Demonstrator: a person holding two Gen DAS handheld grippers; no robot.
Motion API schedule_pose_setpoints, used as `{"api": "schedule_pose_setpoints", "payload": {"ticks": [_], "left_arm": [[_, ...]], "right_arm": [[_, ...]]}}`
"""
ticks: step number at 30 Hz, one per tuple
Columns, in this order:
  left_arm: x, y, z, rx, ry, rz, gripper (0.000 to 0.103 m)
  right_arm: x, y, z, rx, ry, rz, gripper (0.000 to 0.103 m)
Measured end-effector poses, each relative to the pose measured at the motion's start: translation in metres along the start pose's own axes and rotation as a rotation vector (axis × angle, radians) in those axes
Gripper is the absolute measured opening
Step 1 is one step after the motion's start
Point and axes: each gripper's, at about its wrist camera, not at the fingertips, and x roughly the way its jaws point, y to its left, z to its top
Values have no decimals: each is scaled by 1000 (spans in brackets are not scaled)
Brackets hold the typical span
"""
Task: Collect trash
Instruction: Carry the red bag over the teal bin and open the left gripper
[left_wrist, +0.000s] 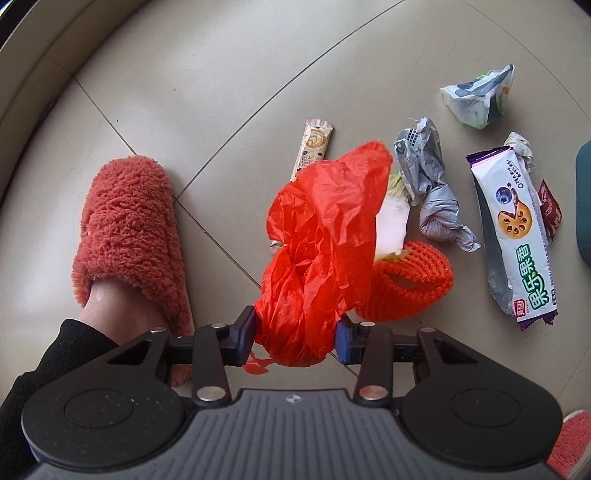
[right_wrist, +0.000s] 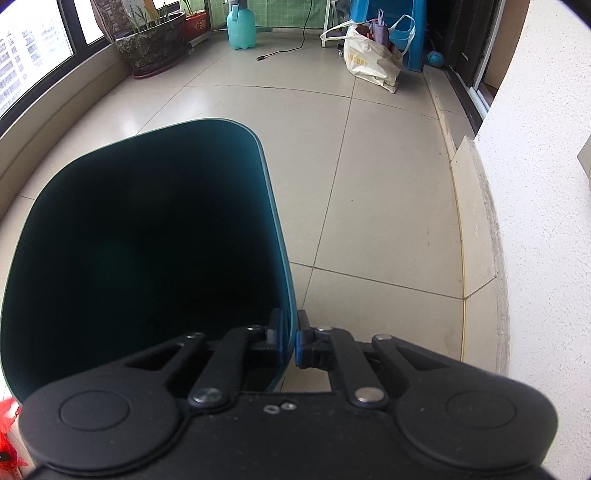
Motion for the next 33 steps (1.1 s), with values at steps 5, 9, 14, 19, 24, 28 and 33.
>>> {"api": "schedule_pose_setpoints", "payload": {"ticks": [5,9,14,19,24,28,33], "left_arm": [[-37,-4,0,7,-53,-21,40],[-69,-15,-1,42,-98,-62,40],[-128,-56,1,127,-166,-146,40],[-195,-120,6,252,-252,-247,40],[-241,-191,3,373,-297,-323,40],[-260,-249,3,460,-317,-346,40],[-252,-315,12,548,-290,-324,40]], "right_arm": [[-7,-3,-13,-44,8,19,9],[-10,-2,-18,-59,19,35,10],[-9,-4,-17,-52,37,47,10],[-12,-2,-21,-71,45,45,11],[-12,-3,-25,-86,44,55,11],[-11,-4,-23,-96,45,59,11],[-10,-5,-22,-97,44,58,11]]}}
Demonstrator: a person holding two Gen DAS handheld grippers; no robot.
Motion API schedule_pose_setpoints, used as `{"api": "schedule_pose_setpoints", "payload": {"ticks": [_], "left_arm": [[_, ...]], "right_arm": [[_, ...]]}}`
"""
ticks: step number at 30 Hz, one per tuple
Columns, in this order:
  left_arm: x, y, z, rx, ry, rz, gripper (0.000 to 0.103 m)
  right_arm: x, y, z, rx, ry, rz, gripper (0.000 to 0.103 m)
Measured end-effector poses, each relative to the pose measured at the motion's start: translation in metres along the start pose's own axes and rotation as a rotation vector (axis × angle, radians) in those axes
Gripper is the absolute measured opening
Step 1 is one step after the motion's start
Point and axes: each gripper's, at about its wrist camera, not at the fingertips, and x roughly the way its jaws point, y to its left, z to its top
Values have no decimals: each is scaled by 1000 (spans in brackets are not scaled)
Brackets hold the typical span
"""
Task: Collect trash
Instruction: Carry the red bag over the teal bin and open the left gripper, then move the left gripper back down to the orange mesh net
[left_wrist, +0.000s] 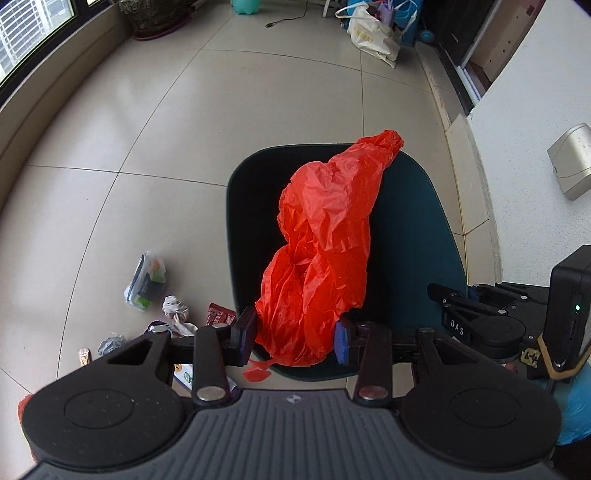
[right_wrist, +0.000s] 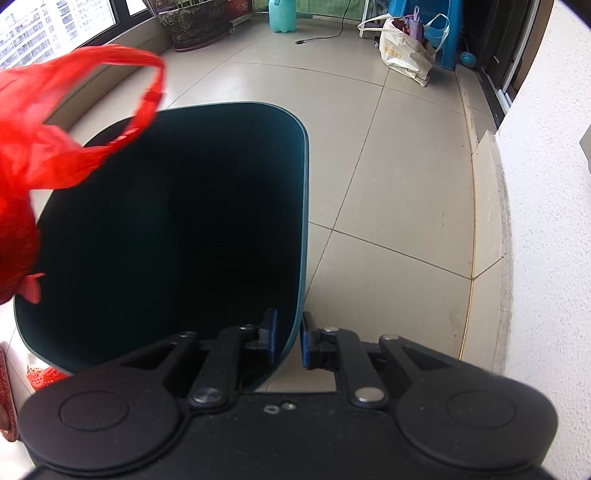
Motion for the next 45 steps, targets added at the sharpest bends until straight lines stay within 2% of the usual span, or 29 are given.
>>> {"api": "schedule_pose_setpoints", "payload": {"ticks": [4,10,16,18,22,25,28,33,36,42,45], "left_arm": [[47,-21,9,37,72,61,40],[106,-40,14,66,180,109,40],[142,-51,22,76,273,91,41],[148,-54,19,94,286,101,42],[154,-55,13,111,306,70,44],[156,-56,12,125,295,92,50],[152,-55,9,122,282,66,70],[142,-55,-1,147,253,48,70],[133,-54,5,154,227,27,70],[90,-52,-15,209,141,-18,70],[67,-47,-11,224,97,-47,70]], "right_arm": [[0,2,-5,-20,-4,3,11],[-1,5,-7,-49,0,11,11],[-1,9,-7,-92,6,8,11],[-1,9,-7,-95,5,9,12],[-2,10,-8,-99,2,11,12],[-3,11,-8,-99,2,10,12],[-4,10,-9,-95,3,11,12],[-4,12,-7,-98,4,2,12],[-3,14,-6,-102,4,-5,12],[-2,12,-5,-87,8,-2,12],[-1,13,-4,-86,11,-9,12]]}}
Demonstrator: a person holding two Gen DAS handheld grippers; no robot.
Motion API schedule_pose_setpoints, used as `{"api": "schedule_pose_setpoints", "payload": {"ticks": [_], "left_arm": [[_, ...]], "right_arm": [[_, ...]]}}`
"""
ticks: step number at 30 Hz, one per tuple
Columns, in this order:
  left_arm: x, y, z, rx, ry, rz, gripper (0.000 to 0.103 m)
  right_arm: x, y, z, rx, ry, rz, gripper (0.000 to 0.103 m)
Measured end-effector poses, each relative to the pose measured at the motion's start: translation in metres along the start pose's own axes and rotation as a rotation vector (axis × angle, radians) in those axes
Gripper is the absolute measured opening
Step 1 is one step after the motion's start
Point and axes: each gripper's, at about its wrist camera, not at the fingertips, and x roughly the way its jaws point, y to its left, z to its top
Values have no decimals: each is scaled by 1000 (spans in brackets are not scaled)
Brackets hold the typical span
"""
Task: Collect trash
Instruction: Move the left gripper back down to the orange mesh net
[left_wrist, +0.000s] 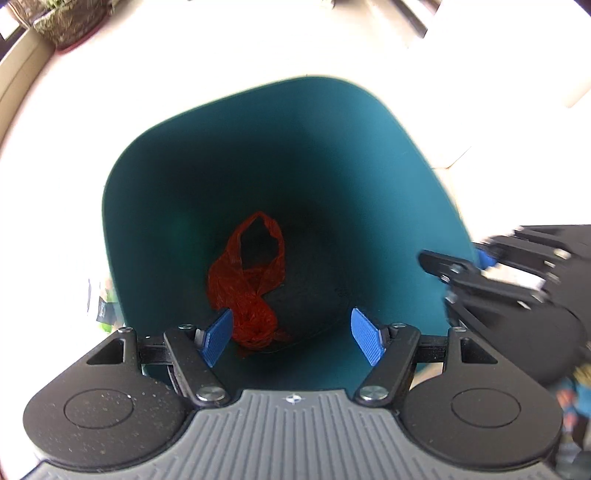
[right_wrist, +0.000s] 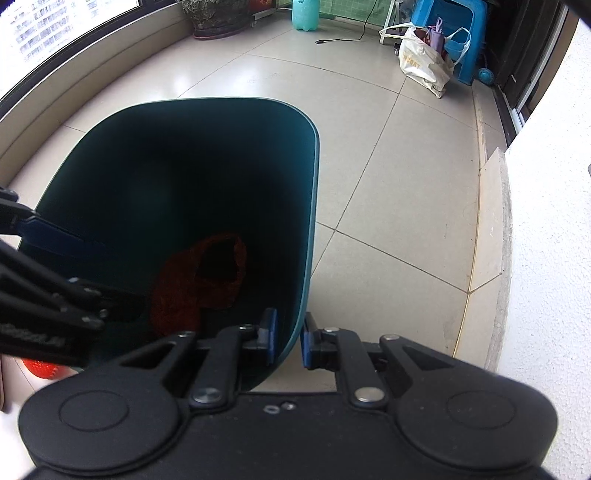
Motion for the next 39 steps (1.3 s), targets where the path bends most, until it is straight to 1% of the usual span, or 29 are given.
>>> {"api": "schedule_pose_setpoints", "payload": {"ticks": [5,8,10,13,17,19,21,22,24,27,30,34,37,39], "left_arm": [[-32,7,-13,-15,-102,6,70],[-47,17,-23,-21,-138,12,70],[-59,26,-29,-30,-166,12,70],[-68,43,-37,-58,-192,-8,72],[-82,69,-48,-116,-208,-37,73],[-84,83,-59,-135,-235,-28,73],[-89,96,-70,-151,-248,-8,76],[-89,104,-80,-168,-255,7,78],[-88,122,-97,-197,-260,27,78],[-73,150,-123,-252,-227,80,78],[-47,177,-148,-324,-141,53,78],[1,207,-184,-425,-12,62,78],[37,223,-209,-498,49,69,78],[57,231,-224,-525,83,77,78]], "right_arm": [[2,4,3,0,14,-16,11],[3,8,4,-9,18,-30,11],[3,6,5,9,21,-27,10],[3,8,9,18,28,-39,8],[4,10,10,13,31,-46,8],[4,10,11,21,34,-42,7],[4,12,11,20,35,-51,7],[3,14,11,16,35,-56,7],[3,15,10,12,34,-65,7],[2,14,8,31,31,-58,7],[3,14,8,41,35,-62,6],[8,17,8,34,56,-83,7],[13,20,8,28,76,-97,7],[14,22,7,29,86,-99,7]]}}
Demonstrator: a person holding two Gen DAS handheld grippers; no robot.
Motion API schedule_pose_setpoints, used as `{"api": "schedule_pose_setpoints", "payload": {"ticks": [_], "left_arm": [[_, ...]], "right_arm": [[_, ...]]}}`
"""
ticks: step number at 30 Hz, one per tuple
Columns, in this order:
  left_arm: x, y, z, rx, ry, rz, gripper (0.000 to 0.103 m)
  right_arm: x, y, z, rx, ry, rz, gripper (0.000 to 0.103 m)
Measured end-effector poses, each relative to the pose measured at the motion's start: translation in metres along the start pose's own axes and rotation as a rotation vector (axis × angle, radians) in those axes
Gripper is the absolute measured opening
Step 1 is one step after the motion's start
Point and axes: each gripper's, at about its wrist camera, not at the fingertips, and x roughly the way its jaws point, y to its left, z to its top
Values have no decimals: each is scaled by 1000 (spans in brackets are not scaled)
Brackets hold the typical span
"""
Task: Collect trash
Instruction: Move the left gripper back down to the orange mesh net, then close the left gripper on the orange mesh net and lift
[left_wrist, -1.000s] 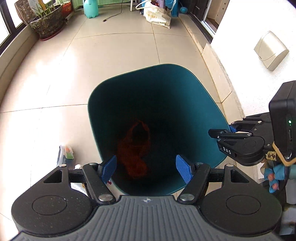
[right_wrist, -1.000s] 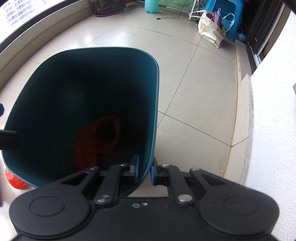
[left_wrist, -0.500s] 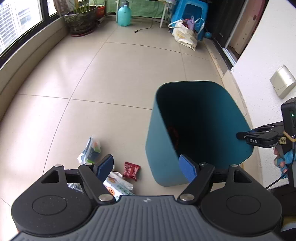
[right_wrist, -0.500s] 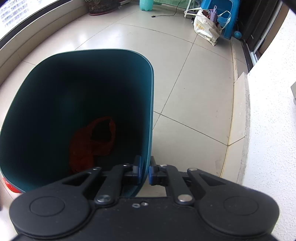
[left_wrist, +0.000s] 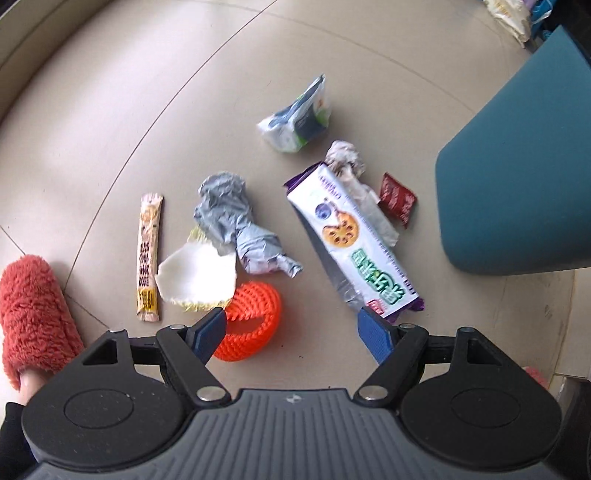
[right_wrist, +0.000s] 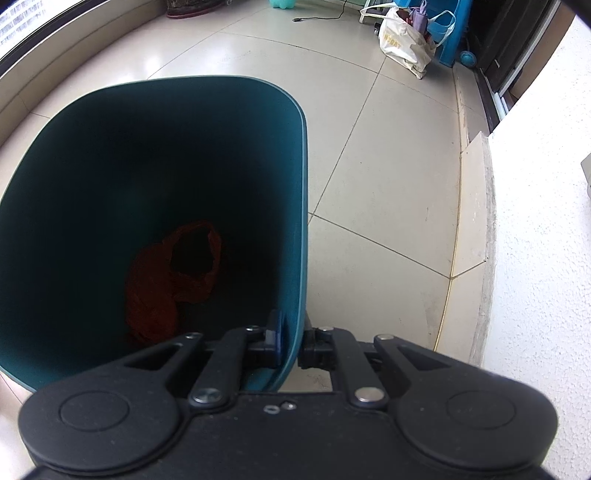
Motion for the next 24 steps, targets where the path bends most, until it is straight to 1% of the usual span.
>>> {"api": "schedule_pose_setpoints", "payload": {"ticks": [2,3,5,8,12,16,18,19,20,21,22,23,24], "left_arm": [[25,16,-11,-31,37,19,78],[33,20,-14,-37,48,28,78],[52,28,-20,-54,65,69,78],[83,36,-26,-73,114,103,78],[104,37,-27,-72,141,137,78],[111,36,-22,-98,133,119,76],[110,35,-19,-107,127,112,67],[111,34,-17,-111,130,113,57],[112,34,-16,-112,135,124,50],[112,35,-17,-111,137,132,46],[112,34,-17,-109,136,139,34],[110,33,-17,-111,135,145,24],[108,33,-18,-118,131,148,20]], "right_arm": [[2,0,0,8,7,2,7],[4,0,0,12,12,5,7],[7,0,1,15,21,4,7],[8,3,-1,5,21,-3,8],[7,2,-1,6,22,4,8],[10,0,1,6,18,5,8],[12,-1,0,8,19,11,8],[12,-2,-1,4,18,12,8],[12,-2,-1,1,16,13,8],[12,-3,-2,0,15,16,8],[11,-4,-1,-1,14,18,8],[11,-5,-2,-2,11,21,8],[11,-6,-3,-3,7,25,8]]}}
